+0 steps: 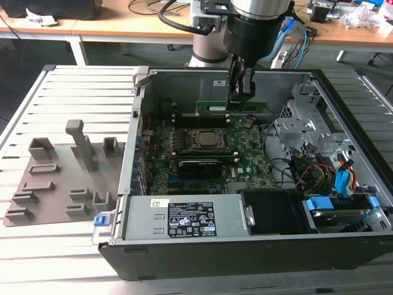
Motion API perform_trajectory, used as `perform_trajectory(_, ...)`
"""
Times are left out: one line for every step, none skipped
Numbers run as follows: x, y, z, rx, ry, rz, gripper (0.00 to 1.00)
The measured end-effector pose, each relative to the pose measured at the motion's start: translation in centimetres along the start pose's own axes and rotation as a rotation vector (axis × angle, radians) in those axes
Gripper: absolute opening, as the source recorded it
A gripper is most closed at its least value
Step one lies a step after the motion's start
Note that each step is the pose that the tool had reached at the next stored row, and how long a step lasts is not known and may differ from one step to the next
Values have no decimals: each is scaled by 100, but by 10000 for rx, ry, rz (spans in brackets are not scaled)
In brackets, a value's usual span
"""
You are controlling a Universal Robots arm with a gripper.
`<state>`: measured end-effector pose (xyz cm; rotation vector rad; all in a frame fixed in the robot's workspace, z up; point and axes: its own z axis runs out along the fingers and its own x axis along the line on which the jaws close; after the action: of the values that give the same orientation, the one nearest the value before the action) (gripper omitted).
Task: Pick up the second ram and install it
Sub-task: 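Pick up the second ram and move it above second insertion slot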
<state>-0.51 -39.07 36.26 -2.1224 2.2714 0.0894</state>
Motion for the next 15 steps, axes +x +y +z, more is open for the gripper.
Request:
perform_trajectory(-20, 1, 32, -1, 1, 0, 14)
perform_trajectory(-33, 5, 49, -1, 1, -1, 14)
perform_trajectory(-37, 12, 58, 0, 1, 0, 14)
perform_trajectory(-44, 30, 79, 0, 0, -2, 14)
perform_trajectory(-45, 60, 94, -1, 0, -5, 14)
perform_trajectory(-44, 107, 111, 0, 2, -5, 14)
perform_trajectory(-46, 127, 126, -1, 2, -6, 14)
perform_trajectory(-51, 131, 147, -1, 0, -11, 14)
perform_trajectory(-50, 131, 146, -1, 2, -10, 14)
perform_trajectory(-50, 132, 147, -2, 2, -9, 14)
perform_trajectory(-51, 132, 148, -1, 1, -9, 14)
perform_trajectory(-51, 132, 148, -1, 1, -8, 14)
perform_trajectory(-51, 132, 149, -1, 1, -8, 14)
perform_trajectory(-52, 132, 150, -1, 1, -9, 14)
perform_trajectory(-52, 132, 151, -1, 1, -9, 14)
